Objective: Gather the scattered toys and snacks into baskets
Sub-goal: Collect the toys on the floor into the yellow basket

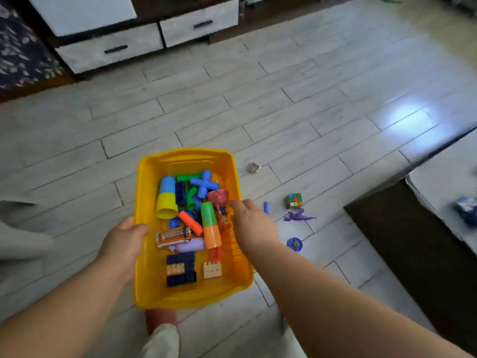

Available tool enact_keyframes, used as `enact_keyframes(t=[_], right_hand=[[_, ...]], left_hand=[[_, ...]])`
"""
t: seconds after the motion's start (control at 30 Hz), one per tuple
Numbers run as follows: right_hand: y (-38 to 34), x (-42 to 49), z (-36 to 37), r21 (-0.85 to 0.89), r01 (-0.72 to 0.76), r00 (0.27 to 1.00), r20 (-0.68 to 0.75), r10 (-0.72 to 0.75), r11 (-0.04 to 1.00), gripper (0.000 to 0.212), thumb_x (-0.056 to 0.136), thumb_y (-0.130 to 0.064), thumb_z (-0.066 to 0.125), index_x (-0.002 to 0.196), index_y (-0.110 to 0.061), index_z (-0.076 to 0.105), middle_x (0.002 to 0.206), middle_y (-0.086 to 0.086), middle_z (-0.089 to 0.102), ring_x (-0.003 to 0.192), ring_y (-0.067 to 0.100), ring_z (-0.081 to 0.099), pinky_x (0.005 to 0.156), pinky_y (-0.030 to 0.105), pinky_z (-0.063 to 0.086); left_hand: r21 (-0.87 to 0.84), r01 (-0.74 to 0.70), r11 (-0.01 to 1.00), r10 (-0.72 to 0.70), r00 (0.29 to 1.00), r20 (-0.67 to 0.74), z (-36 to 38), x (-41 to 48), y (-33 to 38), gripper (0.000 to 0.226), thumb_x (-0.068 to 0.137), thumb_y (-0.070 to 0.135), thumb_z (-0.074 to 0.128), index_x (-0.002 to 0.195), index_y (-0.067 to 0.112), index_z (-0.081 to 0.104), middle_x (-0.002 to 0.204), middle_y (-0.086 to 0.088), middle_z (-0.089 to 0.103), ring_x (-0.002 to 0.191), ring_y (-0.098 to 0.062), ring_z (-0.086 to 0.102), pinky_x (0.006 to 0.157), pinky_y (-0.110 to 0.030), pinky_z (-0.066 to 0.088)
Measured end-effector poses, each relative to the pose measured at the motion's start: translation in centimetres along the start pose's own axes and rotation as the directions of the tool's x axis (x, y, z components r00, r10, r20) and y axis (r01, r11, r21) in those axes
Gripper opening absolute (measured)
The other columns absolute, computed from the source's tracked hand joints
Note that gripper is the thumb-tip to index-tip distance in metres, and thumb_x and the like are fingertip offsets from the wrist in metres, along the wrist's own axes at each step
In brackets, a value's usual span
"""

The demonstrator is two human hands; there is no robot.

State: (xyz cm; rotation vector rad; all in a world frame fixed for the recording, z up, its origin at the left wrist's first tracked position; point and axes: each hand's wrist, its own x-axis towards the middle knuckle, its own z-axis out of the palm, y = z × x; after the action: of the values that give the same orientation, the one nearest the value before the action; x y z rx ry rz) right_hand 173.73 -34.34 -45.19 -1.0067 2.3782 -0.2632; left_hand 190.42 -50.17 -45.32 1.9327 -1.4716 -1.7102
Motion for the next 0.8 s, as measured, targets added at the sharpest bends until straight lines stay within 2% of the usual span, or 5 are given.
enact_keyframes(t=[0.1,0.2,0.33,0.57,0.8], right_hand=[[-2.3,0.6,5.0,0.083,-0.110,0.994,-0.017,0.112,0.990,0.046,0.092,-0.006,0.044,0.134,-0.023,0.039,0.120,0.007,0.046,0.098,0.035,0.059,0.076,0.046,0.053],[-3.8,1.4,8.9,0.124,-0.143,0.990,0.012,0.142,0.982,0.043,0.094,-0.007,0.042,0.135,-0.022,0.039,0.123,0.007,0.045,0.102,0.034,0.058,0.078,0.043,0.051],[-3.3,3.9,14.5,0.151,-0.114,0.993,0.028,0.111,0.982,0.042,0.094,-0.007,0.041,0.133,-0.021,0.040,0.118,0.007,0.045,0.098,0.033,0.059,0.074,0.041,0.050],[1.8,10.4,23.7,0.174,-0.048,0.996,0.078,0.035,0.984,0.059,0.091,-0.002,0.043,0.142,-0.029,0.028,0.119,0.008,0.045,0.099,0.033,0.058,0.076,0.042,0.050],[4.4,15.6,29.9,0.254,0.052,0.999,-0.001,-0.054,0.966,0.050,0.099,-0.040,0.040,0.142,-0.039,0.015,0.126,0.008,0.051,0.106,0.033,0.058,0.083,0.044,0.050]], left_hand=[[0.144,-0.075,0.987,0.067,0.996,0.062,-2.2,3.2,-0.4,0.014,0.090,0.008,0.054,0.089,0.015,0.066,0.091,-0.024,0.069,0.081,-0.038,0.065,0.081,-0.059,0.053],[0.228,-0.085,0.970,0.072,0.995,0.062,-3.8,6.3,-2.1,0.013,0.089,0.009,0.055,0.087,0.015,0.066,0.087,-0.022,0.069,0.079,-0.039,0.065,0.081,-0.057,0.053],[0.199,-0.016,0.980,0.007,0.999,0.050,-4.0,11.4,-6.8,0.017,0.090,0.017,0.056,0.103,0.016,0.066,0.100,-0.024,0.070,0.087,-0.042,0.067,0.085,-0.064,0.052],[0.089,0.058,0.994,-0.059,0.998,0.012,0.3,19.1,-15.3,0.013,0.089,0.015,0.057,0.100,0.016,0.066,0.100,-0.028,0.068,0.091,-0.047,0.065,0.085,-0.071,0.048],[-0.020,0.080,0.997,-0.081,0.996,-0.022,2.2,25.2,-21.1,0.017,0.092,0.009,0.053,0.097,0.017,0.067,0.095,-0.029,0.067,0.082,-0.042,0.065,0.083,-0.067,0.048]])
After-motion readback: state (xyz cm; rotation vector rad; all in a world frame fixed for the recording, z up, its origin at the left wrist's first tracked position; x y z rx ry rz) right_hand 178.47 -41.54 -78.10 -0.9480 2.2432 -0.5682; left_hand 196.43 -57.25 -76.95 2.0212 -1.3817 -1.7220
